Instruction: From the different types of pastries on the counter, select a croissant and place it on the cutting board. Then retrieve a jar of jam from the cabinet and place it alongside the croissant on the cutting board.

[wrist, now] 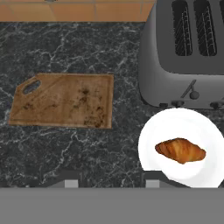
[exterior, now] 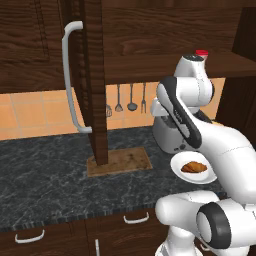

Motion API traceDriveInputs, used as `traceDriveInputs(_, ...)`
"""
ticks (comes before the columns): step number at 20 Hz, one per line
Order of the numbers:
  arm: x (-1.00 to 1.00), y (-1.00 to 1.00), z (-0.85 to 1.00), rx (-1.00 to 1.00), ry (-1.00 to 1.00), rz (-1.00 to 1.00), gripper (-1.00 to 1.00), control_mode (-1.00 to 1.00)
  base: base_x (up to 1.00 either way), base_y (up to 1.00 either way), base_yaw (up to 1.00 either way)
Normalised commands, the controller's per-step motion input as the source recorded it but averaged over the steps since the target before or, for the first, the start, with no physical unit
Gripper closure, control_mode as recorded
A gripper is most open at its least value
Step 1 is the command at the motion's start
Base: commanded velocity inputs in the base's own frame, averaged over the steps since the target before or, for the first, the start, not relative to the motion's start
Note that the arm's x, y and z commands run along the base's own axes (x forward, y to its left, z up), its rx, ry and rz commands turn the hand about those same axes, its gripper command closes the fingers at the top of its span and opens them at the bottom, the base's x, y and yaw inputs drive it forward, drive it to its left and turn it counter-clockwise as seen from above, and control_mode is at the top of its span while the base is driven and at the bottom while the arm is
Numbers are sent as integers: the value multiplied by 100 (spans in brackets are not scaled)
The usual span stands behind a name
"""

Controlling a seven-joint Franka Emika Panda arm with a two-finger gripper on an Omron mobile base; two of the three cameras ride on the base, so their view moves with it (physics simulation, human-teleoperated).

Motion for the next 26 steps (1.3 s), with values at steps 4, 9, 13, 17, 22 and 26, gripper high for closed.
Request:
traceDriveInputs(4, -12, -18, 0, 0, -1, 6, -100, -100, 0, 0, 0)
traceDriveInputs(9, -40, -48, -5, 0, 1, 9, -100, -100, 0, 0, 0)
traceDriveInputs(13, -54, -65, -28, 3, 0, 7, -100, -100, 0, 0, 0)
traceDriveInputs(17, -42, -42, -40, 1, -3, 8, -100, -100, 0, 0, 0)
traceDriveInputs(22, -35, -23, -38, 4, -5, 14, -100, -100, 0, 0, 0)
traceDriveInputs(26, -11, -24, -52, 2, 0, 17, -100, -100, 0, 0, 0)
